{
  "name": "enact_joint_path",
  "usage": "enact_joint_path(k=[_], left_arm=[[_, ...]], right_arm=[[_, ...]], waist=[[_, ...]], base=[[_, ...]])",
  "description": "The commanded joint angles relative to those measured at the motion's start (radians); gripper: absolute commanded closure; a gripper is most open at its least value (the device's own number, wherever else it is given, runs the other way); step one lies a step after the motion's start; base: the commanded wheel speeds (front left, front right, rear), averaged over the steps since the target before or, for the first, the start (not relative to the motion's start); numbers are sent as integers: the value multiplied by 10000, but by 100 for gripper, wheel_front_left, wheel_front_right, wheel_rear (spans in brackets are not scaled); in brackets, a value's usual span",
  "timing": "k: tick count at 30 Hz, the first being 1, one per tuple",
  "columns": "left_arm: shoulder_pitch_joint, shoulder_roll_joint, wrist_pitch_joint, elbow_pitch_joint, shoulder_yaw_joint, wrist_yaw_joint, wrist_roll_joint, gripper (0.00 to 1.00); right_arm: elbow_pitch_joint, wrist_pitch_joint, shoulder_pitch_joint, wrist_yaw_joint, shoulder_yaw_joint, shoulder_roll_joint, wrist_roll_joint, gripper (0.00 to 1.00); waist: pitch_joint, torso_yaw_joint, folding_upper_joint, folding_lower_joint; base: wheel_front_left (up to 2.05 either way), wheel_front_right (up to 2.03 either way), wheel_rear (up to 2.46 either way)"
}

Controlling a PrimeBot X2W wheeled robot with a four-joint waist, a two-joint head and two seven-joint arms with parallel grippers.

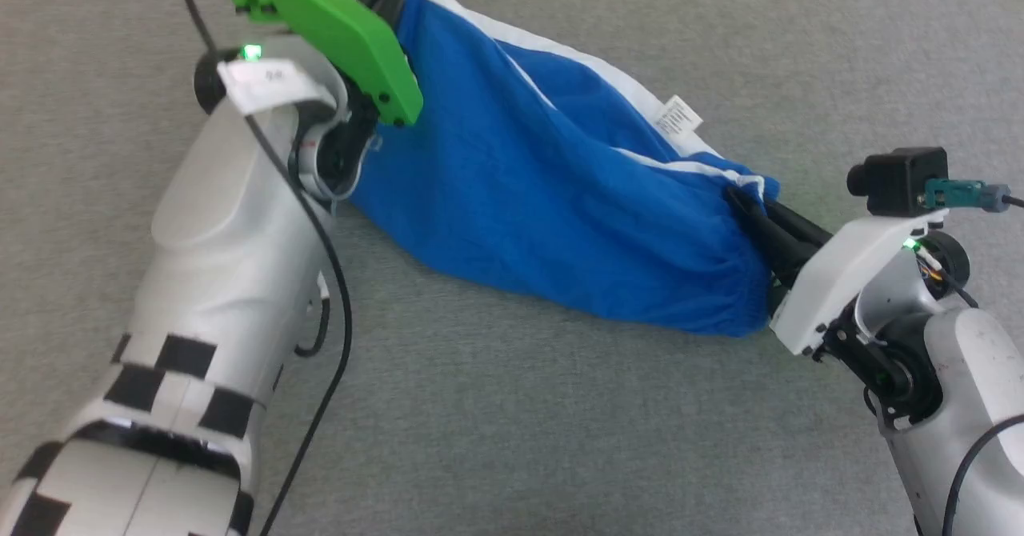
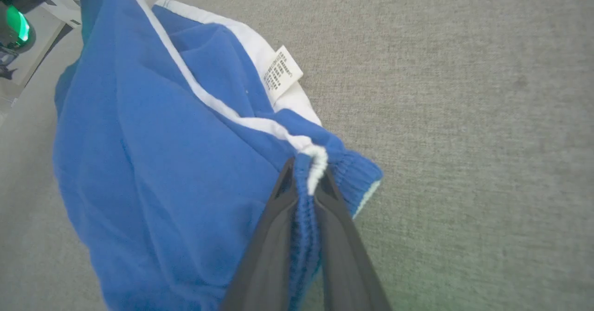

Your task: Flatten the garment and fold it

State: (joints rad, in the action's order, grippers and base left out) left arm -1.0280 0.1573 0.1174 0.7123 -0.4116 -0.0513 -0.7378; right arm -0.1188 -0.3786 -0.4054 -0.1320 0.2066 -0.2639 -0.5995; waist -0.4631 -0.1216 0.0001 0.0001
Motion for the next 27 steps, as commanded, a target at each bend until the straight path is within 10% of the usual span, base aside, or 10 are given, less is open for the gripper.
enact_joint_path(k=[1,14,15,16,18,19,27], left_arm=[[-294,-19,-16,205,-34,-47,88,100],[-1203,-105,293,2299,-339,340,380,100],[-1245,-126,288,2412,-330,373,365,77],[-1275,-144,271,2487,-327,373,352,0],[-1333,-188,220,2635,-303,351,301,0],[-1375,-210,199,2706,-302,325,283,0],[-1703,-336,-311,2942,-372,-51,253,0]], right_arm=[[-45,99,-228,13,27,33,-51,100],[-407,160,-425,13,279,114,-181,100],[-424,159,-431,13,276,120,-175,100],[-457,140,-427,13,253,134,-183,100],[-487,120,-429,13,228,148,-178,55],[-492,131,-420,13,208,149,-176,0],[-513,154,-200,13,-92,106,-200,0]], waist=[[-241,-273,-1,-1],[-466,-610,-1,-1],[-467,-614,-1,-1],[-462,-613,-1,-1],[-440,-593,-1,-1],[-423,-572,-1,-1],[-17,-327,-1,-1]], base=[[0,0,0],[0,0,0],[0,0,0],[0,0,0],[0,0,0],[0,0,0],[0,0,0]])
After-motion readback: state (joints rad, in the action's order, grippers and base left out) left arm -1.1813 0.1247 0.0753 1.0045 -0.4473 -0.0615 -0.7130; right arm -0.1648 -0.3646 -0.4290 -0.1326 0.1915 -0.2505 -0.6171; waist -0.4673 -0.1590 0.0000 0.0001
